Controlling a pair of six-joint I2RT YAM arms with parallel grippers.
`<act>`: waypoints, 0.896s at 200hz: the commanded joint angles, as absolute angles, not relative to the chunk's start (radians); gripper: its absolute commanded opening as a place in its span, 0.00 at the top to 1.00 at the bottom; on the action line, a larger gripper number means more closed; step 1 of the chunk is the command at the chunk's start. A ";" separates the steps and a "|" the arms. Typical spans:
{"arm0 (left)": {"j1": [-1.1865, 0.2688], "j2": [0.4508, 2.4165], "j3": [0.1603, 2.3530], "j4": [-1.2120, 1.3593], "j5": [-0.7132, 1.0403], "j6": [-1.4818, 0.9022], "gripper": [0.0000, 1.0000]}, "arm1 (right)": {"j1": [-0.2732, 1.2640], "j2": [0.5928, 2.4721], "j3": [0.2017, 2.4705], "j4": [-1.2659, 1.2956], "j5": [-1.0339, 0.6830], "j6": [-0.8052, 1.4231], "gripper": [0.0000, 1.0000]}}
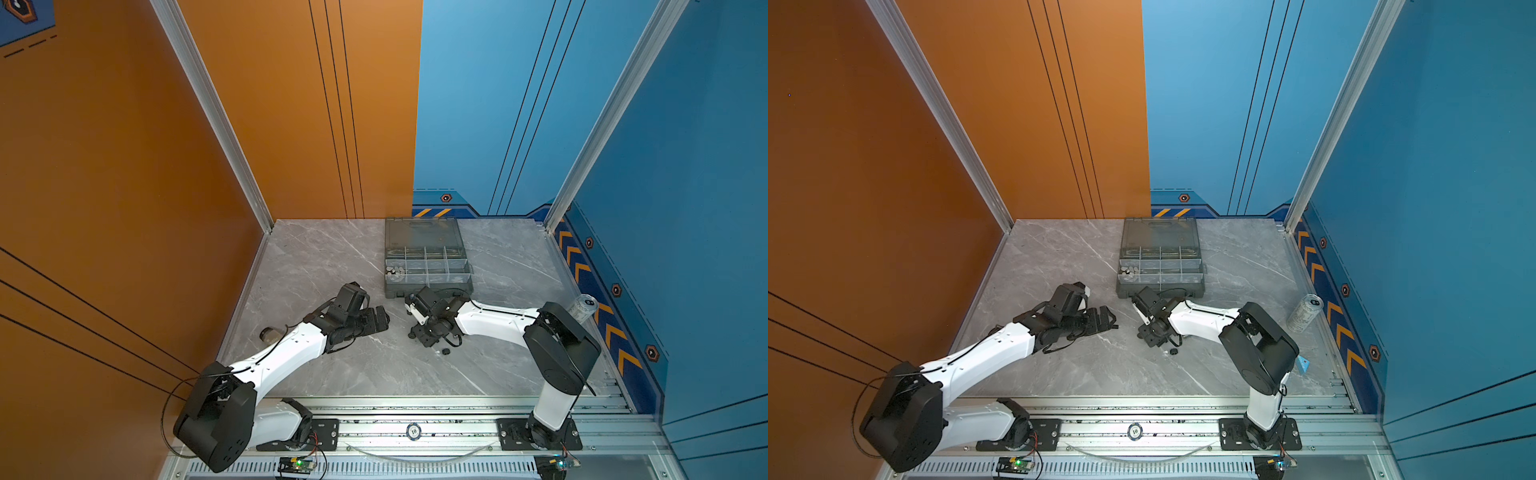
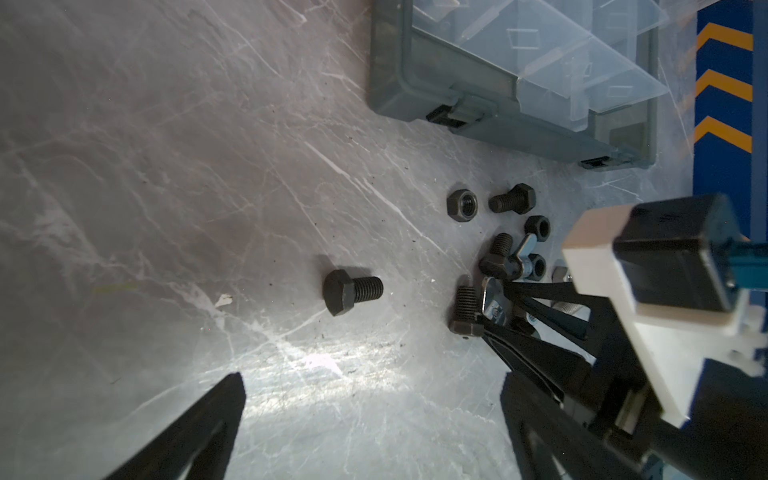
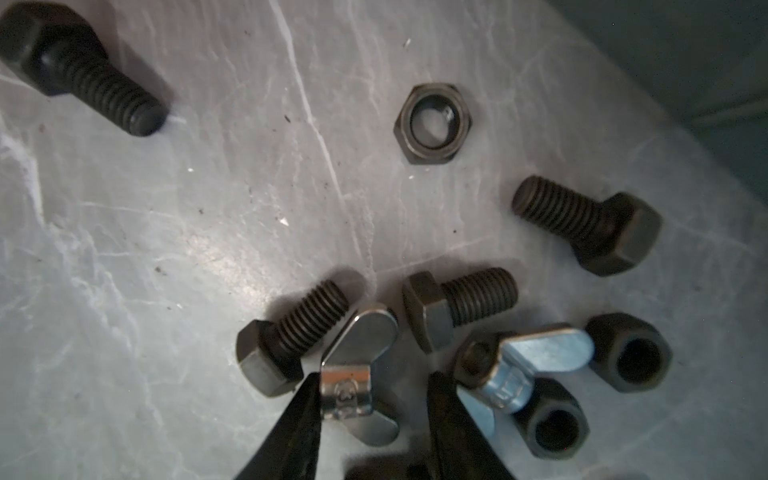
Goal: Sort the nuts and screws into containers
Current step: 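Lower and close the right gripper on a silver wing nut, then carry the wing nut with the right gripper into the compartment and release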
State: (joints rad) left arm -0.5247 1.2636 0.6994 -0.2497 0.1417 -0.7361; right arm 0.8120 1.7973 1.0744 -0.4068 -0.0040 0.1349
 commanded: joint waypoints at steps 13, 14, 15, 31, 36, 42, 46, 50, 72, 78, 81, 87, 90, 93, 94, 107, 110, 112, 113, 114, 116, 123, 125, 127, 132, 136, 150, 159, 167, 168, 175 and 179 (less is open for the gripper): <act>-0.522 1.248 0.681 -0.201 0.211 -0.756 0.02 | 0.817 1.814 1.086 -0.378 -0.016 0.161 0.60; -0.521 1.248 0.682 -0.201 0.212 -0.756 0.02 | 0.816 1.814 1.085 -0.378 -0.016 0.162 0.60; -0.520 1.248 0.681 -0.201 0.212 -0.756 0.02 | 0.815 1.814 1.084 -0.377 -0.016 0.162 0.61; -0.515 1.243 0.675 -0.199 0.229 -0.759 0.02 | 0.818 1.821 1.085 -0.369 -0.017 0.170 0.63; -0.513 1.243 0.674 -0.199 0.234 -0.761 0.02 | 0.816 1.824 1.084 -0.367 -0.017 0.173 0.64; -0.512 1.240 0.672 -0.168 0.240 -0.762 0.02 | 0.817 1.828 1.084 -0.365 -0.020 0.176 0.65; -0.511 1.241 0.669 -0.162 0.243 -0.764 0.02 | 0.818 1.829 1.084 -0.364 -0.021 0.175 0.65; -0.507 1.240 0.667 -0.159 0.247 -0.765 0.02 | 0.818 1.831 1.085 -0.363 -0.022 0.178 0.66; -0.496 1.239 0.659 -0.153 0.262 -0.767 0.02 | 0.818 1.838 1.085 -0.362 -0.028 0.181 0.67; -0.495 1.240 0.658 -0.154 0.264 -0.766 0.02 | 0.816 1.840 1.084 -0.361 -0.030 0.181 0.67; -0.493 1.241 0.658 -0.155 0.265 -0.765 0.02 | 0.816 1.839 1.085 -0.361 -0.033 0.182 0.67; -0.492 1.241 0.657 -0.156 0.266 -0.765 0.02 | 0.816 1.841 1.084 -0.360 -0.034 0.181 0.68; -0.492 1.241 0.656 -0.156 0.267 -0.765 0.02 | 0.815 1.842 1.086 -0.360 -0.036 0.181 0.69; -0.490 1.242 0.657 -0.156 0.266 -0.766 0.02 | 0.816 1.843 1.086 -0.360 -0.037 0.182 0.69; -0.490 1.242 0.657 -0.156 0.266 -0.766 0.02 | 0.816 1.844 1.085 -0.360 -0.037 0.182 0.70; -0.488 1.241 0.653 -0.155 0.266 -0.768 0.02 | 0.815 1.844 1.085 -0.359 -0.044 0.184 0.77; -0.488 1.242 0.652 -0.155 0.266 -0.769 0.02 | 0.815 1.843 1.087 -0.360 -0.046 0.184 0.79; -0.487 1.241 0.652 -0.154 0.265 -0.769 0.02 | 0.815 1.842 1.087 -0.359 -0.047 0.184 0.80; -0.487 1.241 0.652 -0.154 0.265 -0.770 0.02 | 0.815 1.842 1.087 -0.359 -0.048 0.185 0.81; -0.486 1.242 0.652 -0.153 0.265 -0.769 0.02 | 0.815 1.842 1.088 -0.359 -0.050 0.185 0.82; -0.486 1.242 0.652 -0.153 0.267 -0.769 0.02 | 0.813 1.840 1.088 -0.359 -0.052 0.186 0.83; -0.484 1.240 0.650 -0.152 0.267 -0.770 0.02 | 0.811 1.838 1.088 -0.358 -0.062 0.187 0.87; -0.483 1.241 0.650 -0.151 0.269 -0.770 0.02 | 0.810 1.835 1.088 -0.359 -0.063 0.187 0.88; -0.483 1.241 0.650 -0.151 0.270 -0.770 0.02 | 0.810 1.834 1.089 -0.359 -0.064 0.188 0.89; -0.481 1.240 0.649 -0.148 0.271 -0.771 0.02 | 0.808 1.830 1.086 -0.360 -0.067 0.190 0.92; -0.482 1.237 0.647 -0.146 0.275 -0.772 0.02 | 0.807 1.826 1.089 -0.360 -0.070 0.190 0.95; -0.476 1.235 0.646 -0.140 0.286 -0.773 0.02 | 0.800 1.803 1.092 -0.362 -0.083 0.186 1.00; -0.470 1.234 0.643 -0.136 0.293 -0.776 0.02 | 0.798 1.786 1.092 -0.361 -0.090 0.180 1.00; -0.469 1.230 0.640 -0.130 0.300 -0.779 0.02 | 0.796 1.765 1.093 -0.359 -0.093 0.175 1.00; -0.468 1.229 0.640 -0.129 0.300 -0.779 0.02 | 0.796 1.762 1.092 -0.359 -0.092 0.176 1.00; -0.464 1.226 0.635 -0.123 0.307 -0.783 0.02 | 0.793 1.743 1.093 -0.359 -0.095 0.175 1.00; -0.462 1.224 0.632 -0.120 0.309 -0.784 0.02 | 0.792 1.730 1.094 -0.358 -0.099 0.175 1.00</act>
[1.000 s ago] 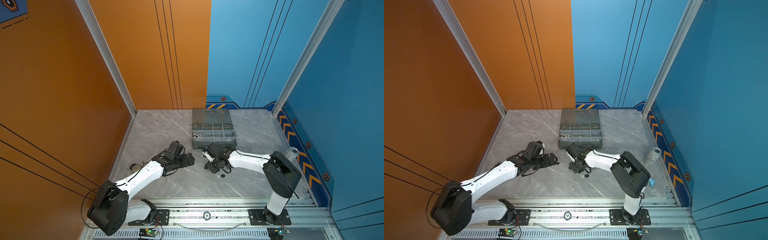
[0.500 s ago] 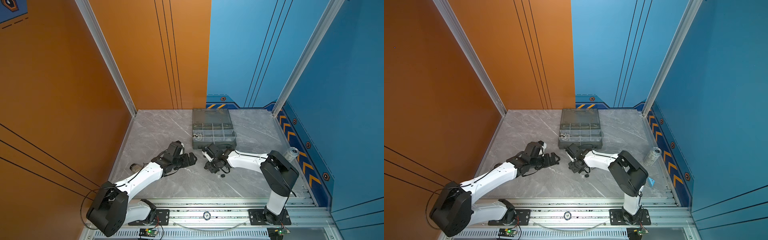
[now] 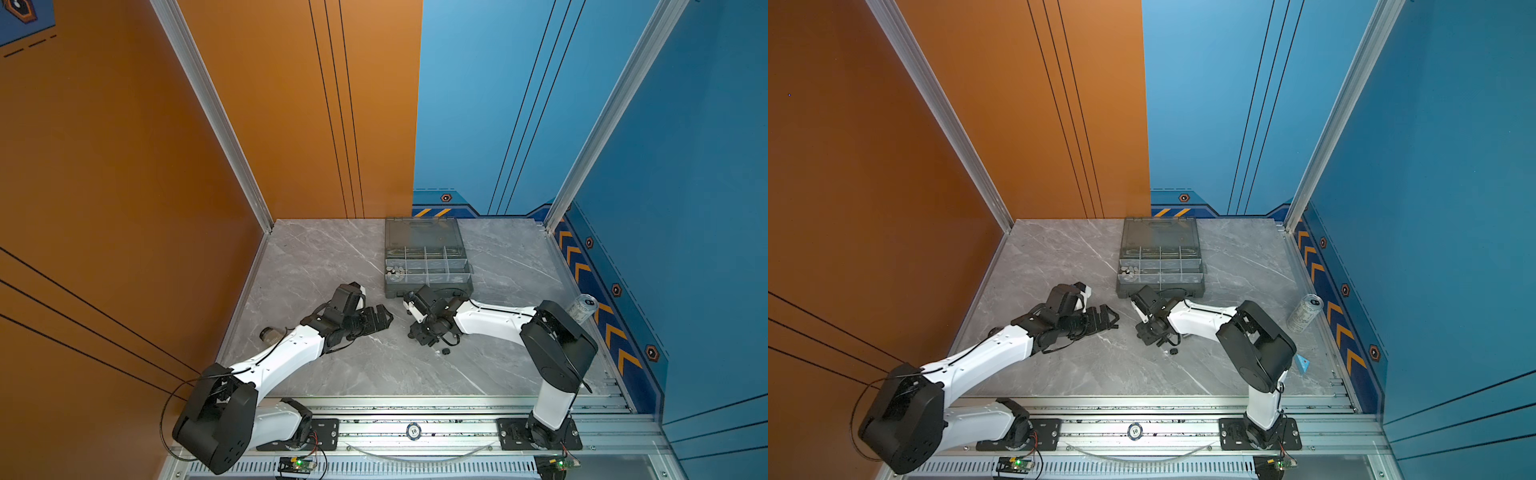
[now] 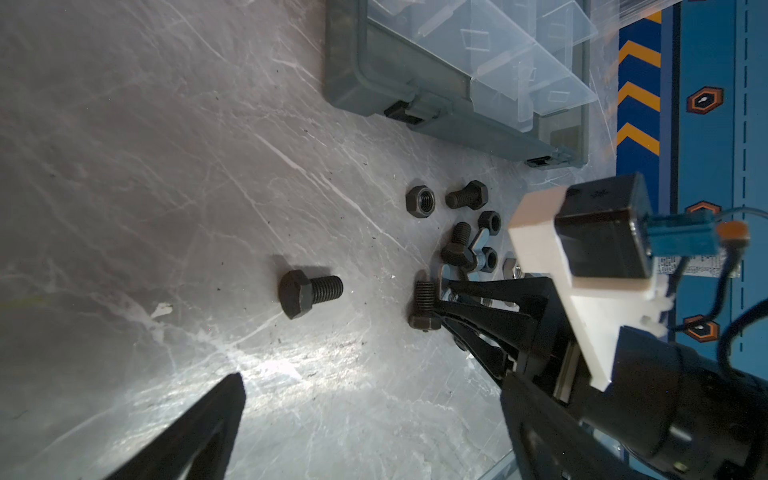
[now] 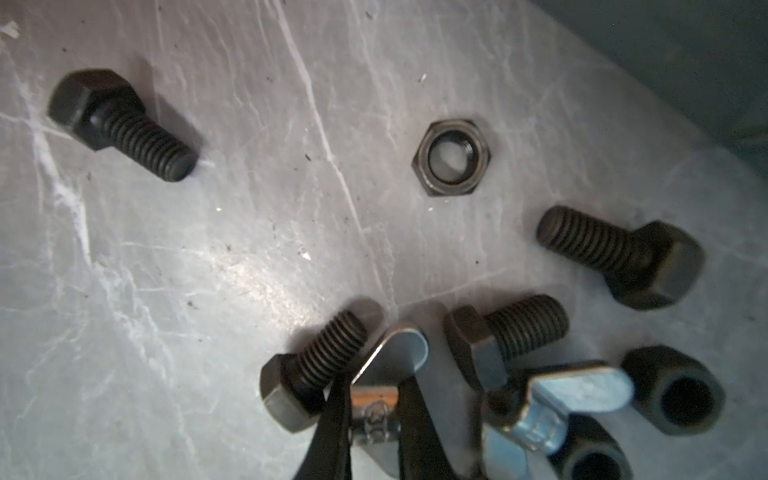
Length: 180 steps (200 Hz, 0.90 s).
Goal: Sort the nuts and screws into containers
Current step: 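Carry the wing nut with the right gripper into the compartment and release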
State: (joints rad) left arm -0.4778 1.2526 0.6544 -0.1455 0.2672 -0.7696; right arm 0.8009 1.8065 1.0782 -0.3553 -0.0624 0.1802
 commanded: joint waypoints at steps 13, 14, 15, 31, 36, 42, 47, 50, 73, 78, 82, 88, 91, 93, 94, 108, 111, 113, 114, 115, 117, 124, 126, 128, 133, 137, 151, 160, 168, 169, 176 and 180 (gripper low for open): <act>-0.454 1.218 0.624 -0.109 0.319 -0.790 0.02 | 0.785 1.693 1.100 -0.356 -0.112 0.168 1.00; -0.453 1.218 0.623 -0.108 0.319 -0.790 0.02 | 0.784 1.688 1.101 -0.356 -0.114 0.169 1.00; -0.453 1.218 0.623 -0.108 0.319 -0.790 0.02 | 0.784 1.686 1.101 -0.356 -0.115 0.168 1.00; -0.447 1.214 0.618 -0.106 0.326 -0.792 0.02 | 0.771 1.644 1.123 -0.359 -0.126 0.163 1.00; -0.446 1.213 0.617 -0.106 0.328 -0.792 0.02 | 0.767 1.633 1.132 -0.359 -0.130 0.161 1.00; -0.445 1.213 0.616 -0.104 0.331 -0.791 0.02 | 0.761 1.624 1.145 -0.356 -0.137 0.160 1.00; -0.443 1.213 0.615 -0.103 0.332 -0.794 0.02 | 0.754 1.618 1.155 -0.352 -0.143 0.158 1.00; -0.443 1.213 0.614 -0.101 0.333 -0.792 0.02 | 0.750 1.617 1.162 -0.349 -0.146 0.157 1.00; -0.439 1.215 0.607 -0.078 0.353 -0.799 0.02 | 0.719 1.641 1.242 -0.341 -0.150 0.161 1.00; -0.439 1.215 0.606 -0.074 0.356 -0.801 0.02 | 0.713 1.653 1.266 -0.342 -0.149 0.163 1.00; -0.437 1.216 0.604 -0.072 0.358 -0.802 0.02 | 0.710 1.665 1.285 -0.344 -0.149 0.164 1.00; -0.436 1.215 0.603 -0.068 0.363 -0.802 0.02 | 0.707 1.685 1.314 -0.345 -0.146 0.165 1.00; -0.435 1.217 0.603 -0.066 0.363 -0.801 0.02 | 0.707 1.697 1.331 -0.345 -0.146 0.164 1.00; -0.436 1.217 0.603 -0.064 0.366 -0.803 0.02 | 0.707 1.703 1.341 -0.345 -0.143 0.163 1.00; -0.436 1.217 0.604 -0.063 0.366 -0.803 0.02 | 0.707 1.706 1.346 -0.344 -0.143 0.163 1.00; -0.433 1.219 0.601 -0.050 0.374 -0.807 0.02 | 0.708 1.766 1.421 -0.343 -0.122 0.162 1.00; -0.433 1.219 0.601 -0.048 0.378 -0.808 0.02 | 0.692 1.780 1.436 -0.342 -0.119 0.164 1.00; -0.433 1.219 0.600 -0.046 0.379 -0.809 0.02 | 0.680 1.788 1.447 -0.342 -0.117 0.165 1.00; -0.433 1.219 0.601 -0.046 0.380 -0.810 0.02 | 0.676 1.792 1.452 -0.340 -0.117 0.165 1.00; -0.433 1.221 0.601 -0.044 0.380 -0.810 0.02 | 0.675 1.799 1.458 -0.340 -0.117 0.166 1.00; -0.433 1.221 0.600 -0.043 0.382 -0.810 0.02 | 0.672 1.808 1.469 -0.338 -0.117 0.167 1.00; -0.433 1.222 0.600 -0.039 0.389 -0.810 0.02 | 0.665 1.843 1.508 -0.332 -0.119 0.172 1.00; -0.433 1.223 0.600 -0.038 0.391 -0.810 0.02 | 0.662 1.853 1.519 -0.329 -0.118 0.174 1.00; -0.432 1.222 0.600 -0.036 0.391 -0.810 0.02 | 0.660 1.864 1.531 -0.328 -0.119 0.174 1.00; -0.431 1.225 0.600 -0.036 0.393 -0.810 0.02 | 0.657 1.890 1.560 -0.326 -0.119 0.176 1.00; -0.431 1.225 0.601 -0.037 0.394 -0.810 0.02 | 0.653 1.912 1.585 -0.325 -0.117 0.177 1.00; -0.428 1.233 0.609 -0.039 0.402 -0.806 0.02 | 0.642 1.984 1.663 -0.324 -0.111 0.185 1.00; -0.427 1.238 0.612 -0.039 0.406 -0.803 0.02 | 0.638 2.027 1.706 -0.323 -0.105 0.192 1.00; -0.427 1.240 0.613 -0.035 0.407 -0.806 0.02 | 0.633 2.063 1.744 -0.322 -0.103 0.197 1.00; -0.427 1.241 0.612 -0.034 0.407 -0.806 0.02 | 0.632 2.065 1.748 -0.322 -0.103 0.197 1.00; -0.427 1.242 0.612 -0.031 0.409 -0.808 0.02 | 0.629 2.108 1.780 -0.322 -0.104 0.199 1.00; -0.427 1.243 0.612 -0.029 0.409 -0.808 0.02 | 0.627 2.127 1.789 -0.324 -0.103 0.202 1.00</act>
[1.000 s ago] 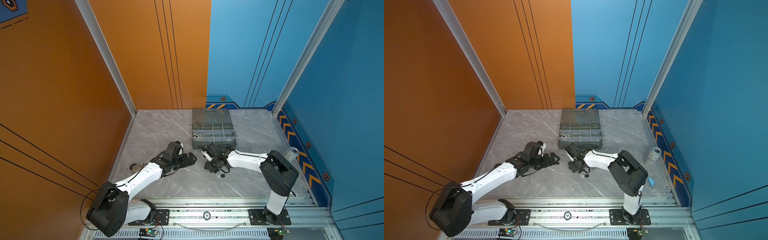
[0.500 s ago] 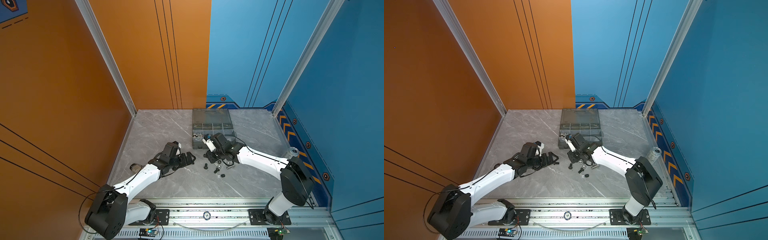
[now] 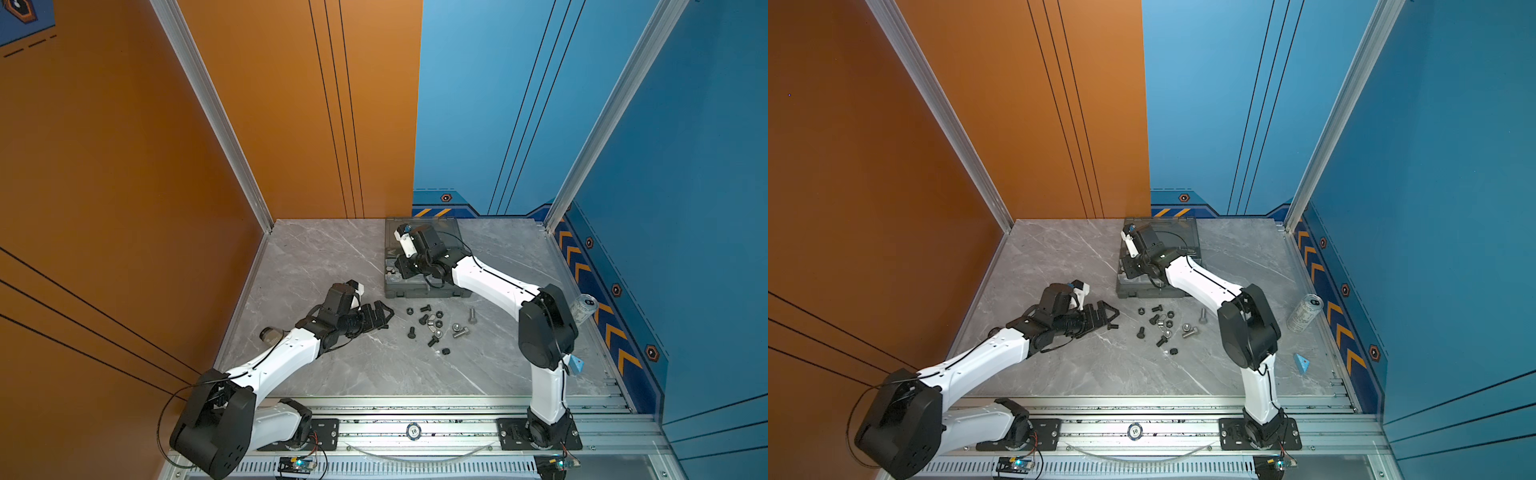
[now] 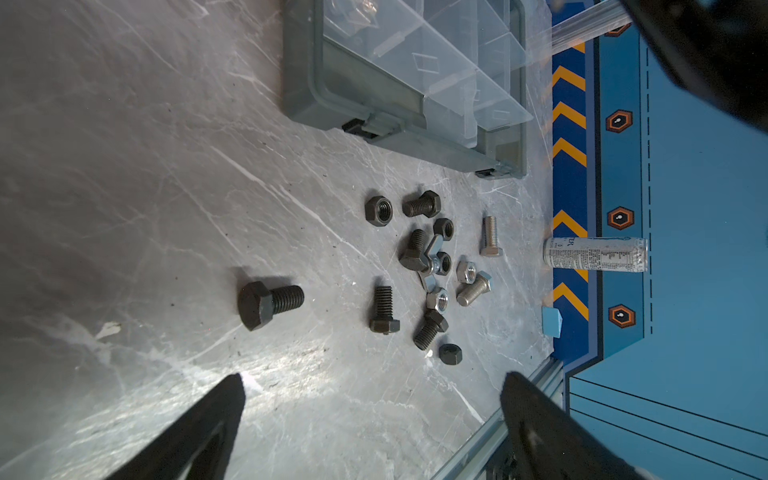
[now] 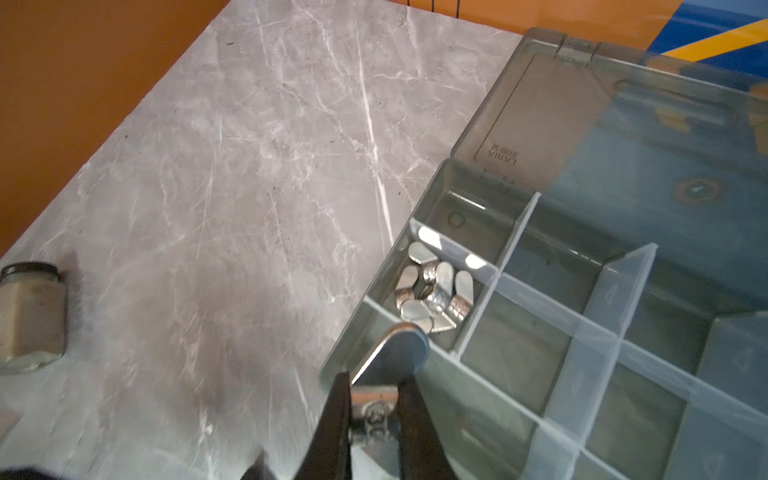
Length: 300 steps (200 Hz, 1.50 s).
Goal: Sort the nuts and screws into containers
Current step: 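Carry the wing nut with the right gripper into the compartment and release, then move the open right gripper back over another silver wing nut in the pile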
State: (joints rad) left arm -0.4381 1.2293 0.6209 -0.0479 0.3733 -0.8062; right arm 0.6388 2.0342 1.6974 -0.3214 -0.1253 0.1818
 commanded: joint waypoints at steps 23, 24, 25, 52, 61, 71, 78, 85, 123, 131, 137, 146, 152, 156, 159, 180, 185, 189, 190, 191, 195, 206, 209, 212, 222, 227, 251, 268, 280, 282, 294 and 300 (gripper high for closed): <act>-0.427 1.249 0.621 -0.044 0.401 -0.804 0.02 | 0.617 2.209 1.910 -0.353 -0.106 0.200 1.00; -0.426 1.251 0.621 -0.044 0.400 -0.803 0.02 | 0.616 2.213 1.914 -0.354 -0.108 0.201 1.00; -0.426 1.251 0.622 -0.044 0.400 -0.803 0.02 | 0.616 2.216 1.917 -0.356 -0.108 0.202 1.00; -0.424 1.258 0.635 -0.068 0.397 -0.792 0.02 | 0.607 2.288 1.980 -0.390 -0.121 0.217 1.00; -0.425 1.255 0.637 -0.069 0.396 -0.791 0.02 | 0.604 2.295 1.975 -0.389 -0.124 0.216 1.00; -0.423 1.257 0.640 -0.071 0.394 -0.791 0.02 | 0.606 2.301 1.965 -0.385 -0.123 0.217 1.00; -0.421 1.259 0.641 -0.071 0.396 -0.791 0.02 | 0.605 2.302 1.955 -0.383 -0.124 0.217 1.00; -0.420 1.261 0.643 -0.071 0.397 -0.790 0.02 | 0.604 2.303 1.946 -0.381 -0.125 0.217 0.99; -0.419 1.283 0.655 -0.081 0.387 -0.787 0.02 | 0.602 2.306 1.908 -0.371 -0.137 0.228 0.93; -0.418 1.287 0.655 -0.080 0.388 -0.788 0.02 | 0.603 2.304 1.904 -0.375 -0.136 0.228 0.91; -0.419 1.289 0.658 -0.079 0.388 -0.788 0.02 | 0.600 2.305 1.901 -0.378 -0.137 0.230 0.89; -0.419 1.290 0.658 -0.077 0.391 -0.789 0.02 | 0.600 2.303 1.899 -0.384 -0.143 0.229 0.88; -0.419 1.291 0.659 -0.078 0.391 -0.790 0.02 | 0.598 2.302 1.897 -0.388 -0.147 0.228 0.87; -0.419 1.289 0.661 -0.078 0.390 -0.789 0.02 | 0.598 2.299 1.895 -0.390 -0.147 0.226 0.86; -0.419 1.289 0.663 -0.080 0.391 -0.788 0.02 | 0.599 2.298 1.893 -0.391 -0.148 0.226 0.84; -0.420 1.290 0.668 -0.084 0.389 -0.788 0.02 | 0.597 2.285 1.875 -0.396 -0.140 0.225 0.63; -0.419 1.289 0.670 -0.085 0.389 -0.788 0.02 | 0.594 2.279 1.872 -0.397 -0.144 0.224 0.61; -0.419 1.289 0.672 -0.083 0.388 -0.788 0.02 | 0.594 2.274 1.868 -0.399 -0.149 0.224 0.60; -0.419 1.289 0.672 -0.084 0.388 -0.788 0.02 | 0.593 2.274 1.867 -0.399 -0.151 0.225 0.60; -0.419 1.290 0.672 -0.084 0.388 -0.788 0.02 | 0.593 2.273 1.866 -0.399 -0.151 0.225 0.60; -0.419 1.290 0.673 -0.083 0.389 -0.789 0.02 | 0.592 2.266 1.860 -0.397 -0.153 0.225 0.59; -0.419 1.295 0.675 -0.085 0.391 -0.790 0.02 | 0.591 2.245 1.839 -0.392 -0.154 0.220 0.58; -0.419 1.295 0.676 -0.083 0.392 -0.790 0.02 | 0.591 2.239 1.831 -0.390 -0.155 0.218 0.57; -0.419 1.296 0.676 -0.083 0.393 -0.791 0.02 | 0.591 2.230 1.824 -0.389 -0.156 0.217 0.57; -0.419 1.295 0.677 -0.083 0.395 -0.793 0.02 | 0.591 2.200 1.803 -0.384 -0.158 0.211 0.56; -0.419 1.295 0.677 -0.083 0.396 -0.793 0.02 | 0.591 2.181 1.773 -0.381 -0.161 0.210 0.56; -0.419 1.284 0.677 -0.086 0.395 -0.795 0.02 | 0.592 2.064 1.656 -0.359 -0.169 0.211 0.55; -0.419 1.274 0.679 -0.092 0.394 -0.793 0.02 | 0.594 1.959 1.566 -0.358 -0.163 0.227 0.53; -0.419 1.268 0.681 -0.097 0.396 -0.791 0.02 | 0.596 1.893 1.493 -0.367 -0.153 0.244 0.52; -0.418 1.268 0.682 -0.097 0.397 -0.791 0.02 | 0.597 1.885 1.484 -0.369 -0.151 0.247 0.52; -0.419 1.266 0.682 -0.094 0.401 -0.789 0.02 | 0.601 1.821 1.414 -0.375 -0.144 0.263 0.51; -0.419 1.267 0.682 -0.094 0.403 -0.788 0.02 | 0.603 1.790 1.379 -0.374 -0.146 0.267 0.51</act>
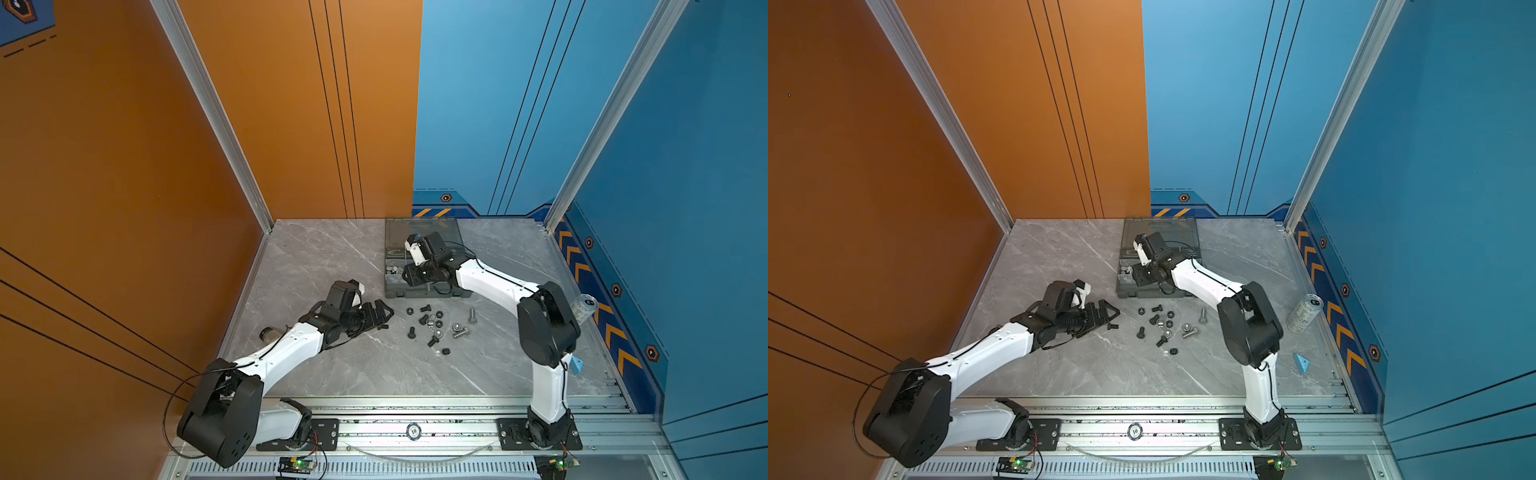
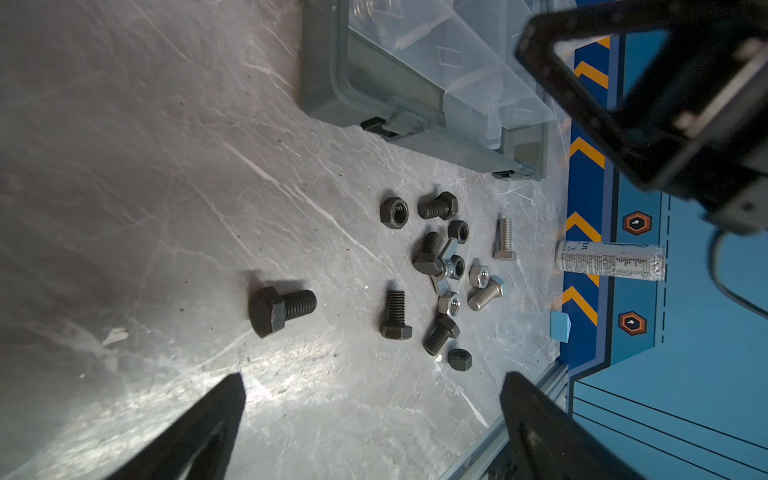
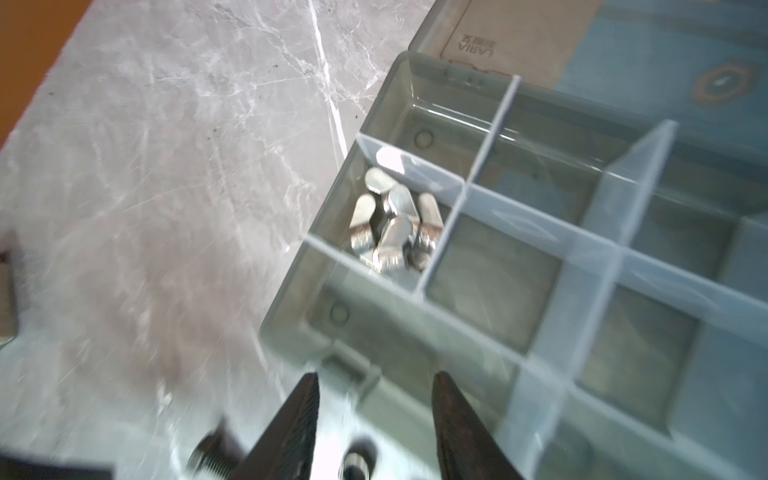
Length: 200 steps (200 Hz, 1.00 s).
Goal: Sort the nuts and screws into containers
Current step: 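Move the open right gripper back over another silver wing nut in the pile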
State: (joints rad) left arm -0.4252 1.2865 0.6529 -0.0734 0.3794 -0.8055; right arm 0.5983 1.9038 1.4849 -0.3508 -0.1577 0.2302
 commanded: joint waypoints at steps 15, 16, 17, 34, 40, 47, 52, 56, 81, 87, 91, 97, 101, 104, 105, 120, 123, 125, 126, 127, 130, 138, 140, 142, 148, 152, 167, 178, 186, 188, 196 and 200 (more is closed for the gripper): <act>-0.418 1.264 0.680 -0.098 0.404 -0.790 0.02 | 0.606 1.729 1.299 -0.384 -0.142 0.271 0.50; -0.418 1.265 0.680 -0.097 0.404 -0.791 0.02 | 0.607 1.725 1.295 -0.385 -0.142 0.270 0.50; -0.419 1.265 0.680 -0.097 0.404 -0.791 0.02 | 0.607 1.722 1.290 -0.387 -0.141 0.269 0.50; -0.420 1.261 0.672 -0.088 0.403 -0.799 0.02 | 0.611 1.674 1.230 -0.430 -0.122 0.265 0.49; -0.420 1.259 0.670 -0.086 0.400 -0.802 0.02 | 0.612 1.662 1.212 -0.442 -0.116 0.264 0.49; -0.421 1.259 0.668 -0.085 0.398 -0.804 0.02 | 0.613 1.650 1.194 -0.450 -0.110 0.264 0.49; -0.422 1.259 0.667 -0.082 0.396 -0.808 0.02 | 0.616 1.643 1.182 -0.453 -0.106 0.264 0.49; -0.423 1.259 0.666 -0.082 0.397 -0.810 0.02 | 0.617 1.637 1.172 -0.457 -0.105 0.263 0.49; -0.428 1.261 0.665 -0.081 0.399 -0.815 0.02 | 0.623 1.628 1.125 -0.462 -0.085 0.278 0.49; -0.429 1.261 0.664 -0.083 0.399 -0.816 0.02 | 0.622 1.629 1.119 -0.460 -0.082 0.284 0.49; -0.429 1.260 0.665 -0.084 0.398 -0.816 0.02 | 0.624 1.635 1.115 -0.460 -0.080 0.292 0.49; -0.430 1.259 0.665 -0.087 0.395 -0.816 0.02 | 0.624 1.639 1.111 -0.458 -0.075 0.301 0.49; -0.431 1.259 0.664 -0.089 0.395 -0.816 0.02 | 0.626 1.643 1.109 -0.456 -0.071 0.308 0.49; -0.431 1.259 0.664 -0.089 0.394 -0.816 0.02 | 0.629 1.646 1.107 -0.452 -0.071 0.311 0.49; -0.432 1.259 0.663 -0.090 0.393 -0.816 0.02 | 0.630 1.648 1.106 -0.451 -0.070 0.312 0.49; -0.433 1.255 0.659 -0.091 0.387 -0.818 0.02 | 0.641 1.666 1.094 -0.426 -0.064 0.331 0.49; -0.433 1.256 0.658 -0.091 0.387 -0.819 0.02 | 0.643 1.670 1.092 -0.421 -0.065 0.335 0.49; -0.433 1.255 0.657 -0.091 0.386 -0.819 0.02 | 0.646 1.672 1.091 -0.415 -0.065 0.336 0.49; -0.433 1.255 0.656 -0.091 0.386 -0.820 0.02 | 0.648 1.673 1.090 -0.412 -0.065 0.338 0.49; -0.433 1.254 0.656 -0.091 0.386 -0.820 0.02 | 0.649 1.674 1.090 -0.410 -0.066 0.339 0.49; -0.433 1.253 0.657 -0.091 0.386 -0.819 0.02 | 0.651 1.678 1.088 -0.403 -0.069 0.342 0.49; -0.433 1.254 0.655 -0.091 0.386 -0.819 0.02 | 0.660 1.690 1.085 -0.392 -0.069 0.346 0.49; -0.433 1.254 0.655 -0.091 0.385 -0.819 0.02 | 0.663 1.694 1.086 -0.390 -0.067 0.348 0.49; -0.433 1.254 0.654 -0.091 0.385 -0.820 0.02 | 0.665 1.697 1.086 -0.390 -0.064 0.349 0.49; -0.434 1.253 0.653 -0.092 0.385 -0.821 0.02 | 0.671 1.706 1.088 -0.387 -0.059 0.353 0.50; -0.434 1.253 0.653 -0.093 0.386 -0.821 0.02 | 0.675 1.713 1.090 -0.387 -0.055 0.354 0.50; -0.434 1.248 0.651 -0.095 0.386 -0.821 0.02 | 0.685 1.729 1.090 -0.382 -0.036 0.362 0.51; -0.435 1.244 0.652 -0.098 0.385 -0.821 0.02 | 0.687 1.734 1.089 -0.378 -0.034 0.366 0.51; -0.434 1.243 0.654 -0.102 0.385 -0.819 0.02 | 0.687 1.737 1.085 -0.374 -0.034 0.370 0.51; -0.434 1.242 0.653 -0.102 0.385 -0.818 0.02 | 0.687 1.737 1.085 -0.374 -0.032 0.372 0.51; -0.433 1.240 0.655 -0.106 0.384 -0.816 0.02 | 0.687 1.739 1.082 -0.371 -0.029 0.374 0.52; -0.434 1.240 0.657 -0.108 0.385 -0.815 0.02 | 0.687 1.739 1.080 -0.372 -0.029 0.374 0.52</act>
